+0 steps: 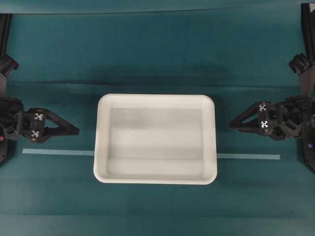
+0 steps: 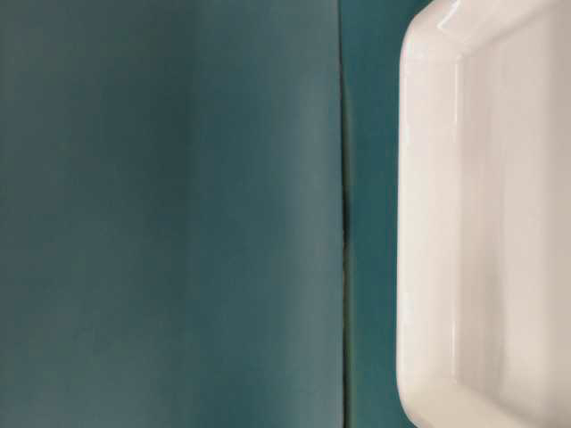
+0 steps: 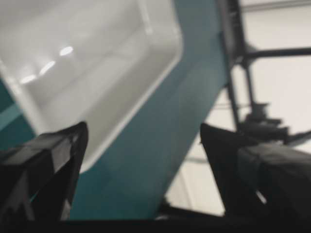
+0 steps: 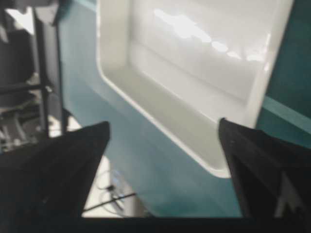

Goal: Lift the white case with both hands.
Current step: 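Move both open grippers inward toward the white tray's short rims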

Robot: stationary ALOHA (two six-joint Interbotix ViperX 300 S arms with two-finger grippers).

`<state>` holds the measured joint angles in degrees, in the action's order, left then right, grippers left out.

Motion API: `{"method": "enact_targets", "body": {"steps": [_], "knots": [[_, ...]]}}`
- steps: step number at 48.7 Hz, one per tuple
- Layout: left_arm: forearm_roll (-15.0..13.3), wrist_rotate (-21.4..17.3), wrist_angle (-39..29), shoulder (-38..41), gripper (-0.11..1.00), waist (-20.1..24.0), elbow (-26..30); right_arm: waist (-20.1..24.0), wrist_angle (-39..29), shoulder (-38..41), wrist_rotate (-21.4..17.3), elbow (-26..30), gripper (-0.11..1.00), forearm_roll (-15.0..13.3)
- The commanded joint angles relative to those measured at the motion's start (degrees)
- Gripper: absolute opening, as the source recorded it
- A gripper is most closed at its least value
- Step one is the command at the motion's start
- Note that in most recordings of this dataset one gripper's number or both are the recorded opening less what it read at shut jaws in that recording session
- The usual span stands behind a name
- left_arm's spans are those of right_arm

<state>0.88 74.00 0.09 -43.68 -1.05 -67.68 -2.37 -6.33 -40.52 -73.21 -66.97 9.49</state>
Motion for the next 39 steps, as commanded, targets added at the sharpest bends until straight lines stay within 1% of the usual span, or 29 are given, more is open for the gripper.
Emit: {"method": "enact_targets", "body": {"steps": [1, 4, 6, 10, 16, 26, 39], "knots": [[0.26, 0.00, 1.67, 2.90, 0.96, -0.09, -0.44, 0.70, 0.70, 2.02, -0.26, -0.44, 0.93, -0.18], [0.18, 0.00, 4.39, 4.22, 0.94, -0.09, -1.32, 0.79, 1.76, 2.64, -0.44, -0.88, 0.93, -0.09], [0.18, 0.00, 7.38, 5.45, 0.94, -0.09, -2.20, 0.79, 3.25, 3.16, -0.53, -1.49, 0.93, -0.09], [0.18, 0.00, 11.78, 8.17, 0.95, 0.00, -3.52, 0.88, 8.44, 5.19, -0.70, -2.55, 0.93, 0.00], [0.18, -0.18, 17.23, 13.62, 0.95, 0.00, -5.10, 1.58, 15.03, 9.49, -0.70, -4.13, 0.93, 0.97], [0.18, -1.76, 25.84, 22.32, 0.95, 0.79, -6.06, 2.90, 22.24, 16.08, -0.70, -5.36, 0.93, 1.49], [0.18, -3.60, 31.03, 29.71, 0.95, 2.81, -5.98, 2.81, 28.56, 22.85, -0.70, -6.15, 0.93, 2.37]]}}
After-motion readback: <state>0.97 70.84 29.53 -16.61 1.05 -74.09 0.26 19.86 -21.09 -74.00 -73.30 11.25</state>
